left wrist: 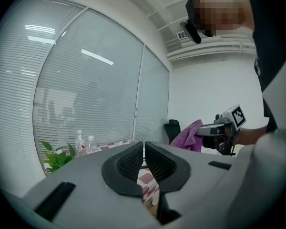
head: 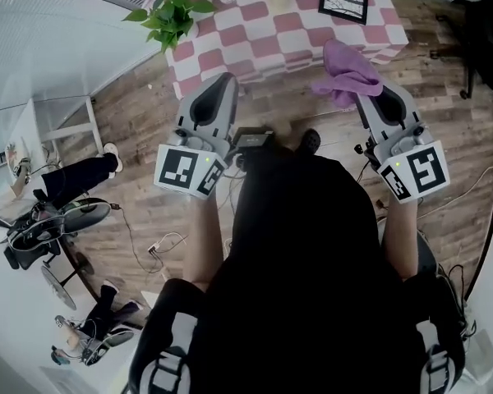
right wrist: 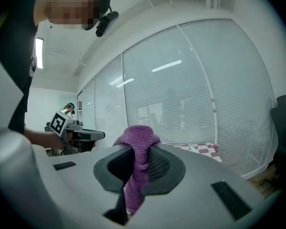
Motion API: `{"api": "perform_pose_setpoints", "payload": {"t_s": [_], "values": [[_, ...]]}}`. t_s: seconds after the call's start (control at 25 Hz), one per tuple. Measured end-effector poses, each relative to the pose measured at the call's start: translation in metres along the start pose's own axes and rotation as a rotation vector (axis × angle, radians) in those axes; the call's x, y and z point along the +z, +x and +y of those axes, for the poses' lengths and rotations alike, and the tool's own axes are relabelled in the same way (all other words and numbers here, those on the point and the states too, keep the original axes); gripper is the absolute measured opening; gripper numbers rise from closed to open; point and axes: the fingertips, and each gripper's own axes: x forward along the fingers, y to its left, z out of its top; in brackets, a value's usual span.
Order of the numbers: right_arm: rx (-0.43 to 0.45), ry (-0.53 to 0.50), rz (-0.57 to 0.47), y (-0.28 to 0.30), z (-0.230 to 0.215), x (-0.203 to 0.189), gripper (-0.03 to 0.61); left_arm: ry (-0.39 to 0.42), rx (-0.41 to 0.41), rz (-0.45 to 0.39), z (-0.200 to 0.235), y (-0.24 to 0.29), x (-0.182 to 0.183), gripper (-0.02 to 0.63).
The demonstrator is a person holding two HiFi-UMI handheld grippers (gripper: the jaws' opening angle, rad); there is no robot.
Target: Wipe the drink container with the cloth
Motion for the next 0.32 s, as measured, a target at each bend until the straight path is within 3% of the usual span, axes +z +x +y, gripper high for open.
{"api": "perform_pose_setpoints", "payload": {"t_s": [0.32], "values": [[0.013,-0.008,0.032,0.0029,0.0018,-0.0062,0.049,-0.003,0.002,0.017,-0.0041,-0.0002,-0.0065,0.043]]}}
